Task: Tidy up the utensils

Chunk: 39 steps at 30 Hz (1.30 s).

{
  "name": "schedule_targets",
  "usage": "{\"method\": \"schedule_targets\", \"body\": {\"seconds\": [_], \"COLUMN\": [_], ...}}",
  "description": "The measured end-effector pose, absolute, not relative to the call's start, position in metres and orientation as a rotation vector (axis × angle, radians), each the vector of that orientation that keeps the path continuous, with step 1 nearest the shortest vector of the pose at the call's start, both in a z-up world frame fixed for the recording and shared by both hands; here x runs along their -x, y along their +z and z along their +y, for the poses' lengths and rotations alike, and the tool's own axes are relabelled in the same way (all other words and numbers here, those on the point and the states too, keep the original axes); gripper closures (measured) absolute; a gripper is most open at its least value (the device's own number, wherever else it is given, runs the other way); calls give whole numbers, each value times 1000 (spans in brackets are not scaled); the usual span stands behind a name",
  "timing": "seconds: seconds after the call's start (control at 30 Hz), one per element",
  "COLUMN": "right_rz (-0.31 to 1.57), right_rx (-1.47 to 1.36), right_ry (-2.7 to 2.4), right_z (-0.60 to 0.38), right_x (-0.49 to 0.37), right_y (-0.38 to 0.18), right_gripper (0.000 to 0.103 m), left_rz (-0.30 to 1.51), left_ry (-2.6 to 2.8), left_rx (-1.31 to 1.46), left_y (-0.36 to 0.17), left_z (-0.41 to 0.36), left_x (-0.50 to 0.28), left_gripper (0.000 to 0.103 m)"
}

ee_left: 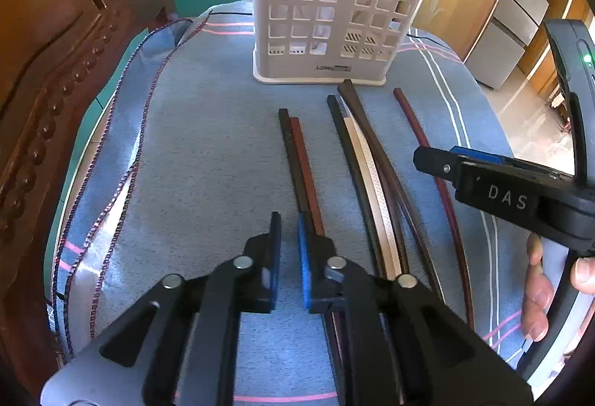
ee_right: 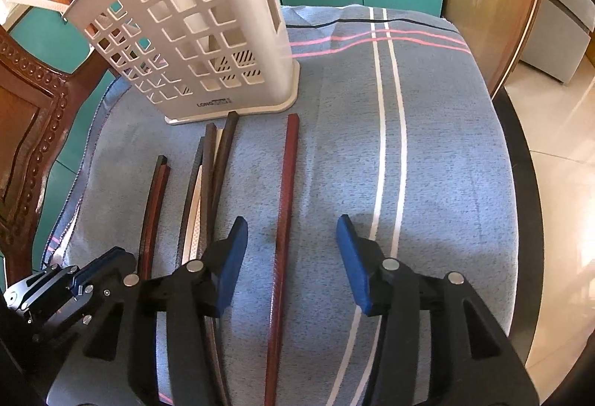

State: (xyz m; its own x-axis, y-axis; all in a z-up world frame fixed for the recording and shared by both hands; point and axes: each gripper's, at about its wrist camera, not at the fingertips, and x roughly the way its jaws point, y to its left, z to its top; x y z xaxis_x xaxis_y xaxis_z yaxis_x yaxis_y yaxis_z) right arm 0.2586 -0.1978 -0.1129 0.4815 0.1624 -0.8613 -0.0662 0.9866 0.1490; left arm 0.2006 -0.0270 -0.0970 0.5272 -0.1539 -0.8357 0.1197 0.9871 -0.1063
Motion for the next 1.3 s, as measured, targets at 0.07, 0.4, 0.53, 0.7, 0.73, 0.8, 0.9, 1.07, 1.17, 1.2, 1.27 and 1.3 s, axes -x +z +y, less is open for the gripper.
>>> {"method": "schedule_targets", "body": {"seconds": [0.07,0.4,0.53,0.7,0.73,0.8,0.9,1.07,1.17,1.2,1.27,1.3], "right_rz": [1057,1047,1047,1045,1045,1045,1043,1041,1033,1027,1014,1003], "right_rx": [-95,-62,-61,-60,-60,-57,-54,-52,-26,-17,-5,7], "right_ry": [137,137,139,144,146,148,147,142,142,146,152,155], "right_z": [-195,-186,-188,-187,-187,-186,-183,-179,-174,-172,-169,-166], "right_x": [-260,-259,-258,-257,-258,-257,-258,-258,-255,-254,-255,-255], "right_y": [-114,-117,-117,-118,-119,-120,-121,-121,-122,-123,-123,-123], "right_gripper": [53,49,48,45,44,44,43,43,43,43,43,43], "left_rz": [1005,1023,1024,1025,1024,1024,1024,1023,1022,1022,1021,1020], "left_ry": [-156,-132,-123,-116,-115,-115,-117,-128,-129,-129,-129,-130], "left_rx": [36,12,10,3,2,3,4,-3,2,4,5,4], "left_y": [-98,-103,-104,-104,-104,-104,-104,-103,-102,-102,-102,-102], "left_z": [-25,-22,-21,-21,-21,-21,-21,-23,-24,-23,-23,-23], "left_x": [-202,-203,-203,-202,-202,-202,-202,-202,-202,-201,-201,-201], "left_gripper": [83,77,72,64,64,64,63,58,57,56,56,56]}}
